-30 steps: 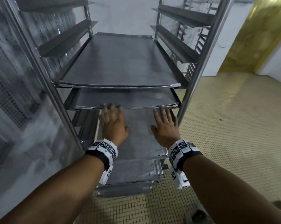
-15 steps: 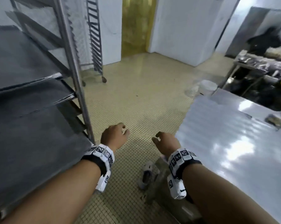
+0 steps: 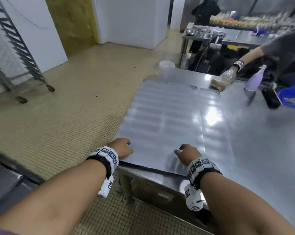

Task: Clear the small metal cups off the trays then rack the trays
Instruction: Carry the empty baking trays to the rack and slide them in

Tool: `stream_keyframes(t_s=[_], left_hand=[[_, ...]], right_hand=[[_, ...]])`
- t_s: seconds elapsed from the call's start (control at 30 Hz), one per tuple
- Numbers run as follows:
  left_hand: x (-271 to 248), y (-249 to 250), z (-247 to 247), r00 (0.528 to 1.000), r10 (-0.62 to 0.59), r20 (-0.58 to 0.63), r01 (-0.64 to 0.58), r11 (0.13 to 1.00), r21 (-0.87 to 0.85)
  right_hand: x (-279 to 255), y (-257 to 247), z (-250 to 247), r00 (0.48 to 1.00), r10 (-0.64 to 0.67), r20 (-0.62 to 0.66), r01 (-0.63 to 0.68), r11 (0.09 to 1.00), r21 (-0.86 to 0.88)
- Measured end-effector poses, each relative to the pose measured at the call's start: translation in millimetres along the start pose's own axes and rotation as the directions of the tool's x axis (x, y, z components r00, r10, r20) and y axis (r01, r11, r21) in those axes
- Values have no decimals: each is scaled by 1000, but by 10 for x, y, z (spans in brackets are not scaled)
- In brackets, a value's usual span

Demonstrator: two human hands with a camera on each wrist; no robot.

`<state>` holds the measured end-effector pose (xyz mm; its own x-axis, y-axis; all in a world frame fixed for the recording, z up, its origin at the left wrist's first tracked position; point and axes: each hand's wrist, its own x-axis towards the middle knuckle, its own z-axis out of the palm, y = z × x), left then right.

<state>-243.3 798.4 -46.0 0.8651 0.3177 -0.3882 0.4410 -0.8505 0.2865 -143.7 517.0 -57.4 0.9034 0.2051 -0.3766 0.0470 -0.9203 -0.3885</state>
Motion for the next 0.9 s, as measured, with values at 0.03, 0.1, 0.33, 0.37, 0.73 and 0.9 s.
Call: stream_keyframes(t_s=[0.03, 0.1, 0.33, 0.37, 0.73, 0.9], left_hand=[[68, 87, 65, 1000, -14, 6, 13, 999, 34], [192, 213, 189, 999, -52, -11, 53, 993, 103], [448, 395, 310, 985, -148, -93, 162, 970, 179], [485, 389, 290, 983, -158, -95, 172, 970, 173], [1327, 167, -96, 970, -198, -143, 208, 976, 58], [1942, 54, -318, 963, -224, -152, 197, 965, -174]], right_hand=[[67, 153, -29, 1000, 20, -2, -20, 1000, 8], [192, 410, -65, 998, 52, -28, -52, 999, 10], [505, 779, -98, 978, 163, -133, -156, 986, 63], [547, 785, -114, 977, 170, -129, -160, 984, 80], [1206, 675, -267, 947, 264, -182, -230, 955, 187], [1596, 558, -360, 919, 349, -182, -309, 926, 217]])
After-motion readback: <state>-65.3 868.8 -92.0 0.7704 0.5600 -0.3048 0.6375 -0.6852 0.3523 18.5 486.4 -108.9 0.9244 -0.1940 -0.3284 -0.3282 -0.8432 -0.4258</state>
